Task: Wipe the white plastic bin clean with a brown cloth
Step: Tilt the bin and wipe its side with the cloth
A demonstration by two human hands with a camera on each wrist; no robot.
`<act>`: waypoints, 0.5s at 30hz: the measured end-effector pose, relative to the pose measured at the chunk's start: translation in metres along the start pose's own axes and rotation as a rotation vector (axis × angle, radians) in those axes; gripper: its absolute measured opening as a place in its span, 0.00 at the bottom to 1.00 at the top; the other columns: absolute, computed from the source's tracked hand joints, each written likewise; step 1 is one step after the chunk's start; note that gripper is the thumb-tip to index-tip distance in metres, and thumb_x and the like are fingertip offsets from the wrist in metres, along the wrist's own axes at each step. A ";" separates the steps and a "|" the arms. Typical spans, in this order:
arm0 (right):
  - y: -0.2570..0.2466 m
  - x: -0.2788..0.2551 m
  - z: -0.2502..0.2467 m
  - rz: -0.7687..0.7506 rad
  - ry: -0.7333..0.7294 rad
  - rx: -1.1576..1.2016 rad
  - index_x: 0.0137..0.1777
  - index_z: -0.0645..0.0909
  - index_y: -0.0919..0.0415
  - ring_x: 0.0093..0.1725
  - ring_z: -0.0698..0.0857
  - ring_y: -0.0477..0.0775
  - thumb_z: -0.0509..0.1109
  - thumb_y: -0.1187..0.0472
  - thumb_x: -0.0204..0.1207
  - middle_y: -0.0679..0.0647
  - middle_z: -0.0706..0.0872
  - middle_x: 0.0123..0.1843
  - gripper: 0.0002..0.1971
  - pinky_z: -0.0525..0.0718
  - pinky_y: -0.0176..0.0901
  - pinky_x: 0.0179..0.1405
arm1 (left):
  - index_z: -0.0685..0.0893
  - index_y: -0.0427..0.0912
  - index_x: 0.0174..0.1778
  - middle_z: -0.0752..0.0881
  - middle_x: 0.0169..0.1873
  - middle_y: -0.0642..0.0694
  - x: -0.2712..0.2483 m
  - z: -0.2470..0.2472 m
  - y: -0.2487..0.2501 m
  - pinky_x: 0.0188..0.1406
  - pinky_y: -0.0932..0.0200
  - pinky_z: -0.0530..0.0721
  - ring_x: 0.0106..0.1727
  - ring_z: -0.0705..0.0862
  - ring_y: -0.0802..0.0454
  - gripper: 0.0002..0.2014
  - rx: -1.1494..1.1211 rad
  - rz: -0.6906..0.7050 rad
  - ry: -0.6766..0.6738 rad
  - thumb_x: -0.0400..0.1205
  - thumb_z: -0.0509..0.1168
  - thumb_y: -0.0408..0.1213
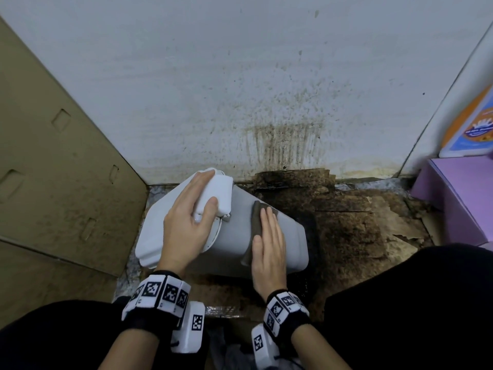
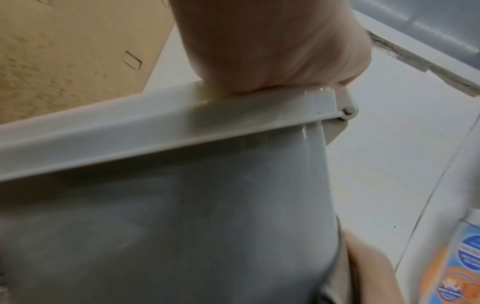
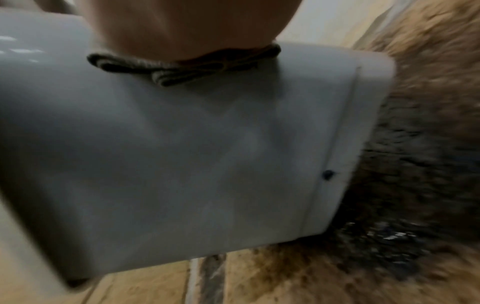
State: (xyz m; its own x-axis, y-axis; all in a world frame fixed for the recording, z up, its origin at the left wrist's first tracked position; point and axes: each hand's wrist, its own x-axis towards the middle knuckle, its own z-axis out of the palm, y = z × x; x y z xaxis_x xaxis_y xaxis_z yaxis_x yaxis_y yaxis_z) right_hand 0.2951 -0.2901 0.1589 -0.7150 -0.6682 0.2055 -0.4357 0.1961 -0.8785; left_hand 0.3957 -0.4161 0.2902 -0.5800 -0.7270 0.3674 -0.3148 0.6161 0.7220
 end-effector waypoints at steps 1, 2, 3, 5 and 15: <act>0.015 -0.001 -0.002 0.047 0.015 0.001 0.89 0.55 0.49 0.89 0.51 0.42 0.42 0.45 0.89 0.45 0.54 0.91 0.29 0.50 0.46 0.89 | 0.77 0.57 0.81 0.77 0.79 0.63 -0.001 0.000 0.000 0.81 0.48 0.73 0.83 0.70 0.64 0.23 -0.001 -0.003 -0.005 0.87 0.60 0.47; 0.029 -0.003 -0.005 0.115 0.029 0.004 0.89 0.56 0.47 0.90 0.51 0.42 0.41 0.44 0.88 0.45 0.54 0.91 0.29 0.50 0.47 0.89 | 0.77 0.58 0.81 0.77 0.79 0.63 -0.001 0.000 0.001 0.81 0.48 0.73 0.83 0.70 0.64 0.23 -0.001 -0.008 -0.008 0.87 0.60 0.48; 0.042 -0.003 -0.008 0.192 0.036 0.005 0.88 0.54 0.45 0.90 0.50 0.42 0.40 0.43 0.88 0.45 0.54 0.91 0.29 0.48 0.47 0.89 | 0.76 0.59 0.81 0.77 0.79 0.63 -0.001 0.001 0.001 0.81 0.48 0.73 0.83 0.70 0.64 0.24 -0.001 -0.011 -0.010 0.87 0.59 0.49; 0.060 -0.002 -0.015 0.304 0.024 0.002 0.86 0.51 0.43 0.89 0.47 0.41 0.41 0.46 0.87 0.47 0.52 0.91 0.26 0.41 0.35 0.87 | 0.76 0.60 0.80 0.77 0.79 0.63 0.000 0.003 0.002 0.81 0.48 0.73 0.83 0.70 0.64 0.24 0.000 -0.013 -0.012 0.86 0.59 0.51; 0.029 0.010 -0.011 0.353 -0.044 0.033 0.89 0.49 0.52 0.87 0.43 0.38 0.40 0.51 0.86 0.43 0.45 0.90 0.31 0.41 0.45 0.89 | 0.76 0.59 0.80 0.78 0.79 0.61 0.002 0.004 0.003 0.80 0.50 0.74 0.82 0.71 0.63 0.24 0.033 -0.016 0.015 0.87 0.57 0.50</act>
State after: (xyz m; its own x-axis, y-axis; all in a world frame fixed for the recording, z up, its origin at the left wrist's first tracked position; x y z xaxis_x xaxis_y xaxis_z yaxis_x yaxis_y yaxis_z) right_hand 0.2692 -0.2832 0.1401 -0.7939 -0.5937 -0.1314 -0.1475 0.3977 -0.9056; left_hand 0.3907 -0.4147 0.2904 -0.5634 -0.7414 0.3646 -0.3488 0.6135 0.7086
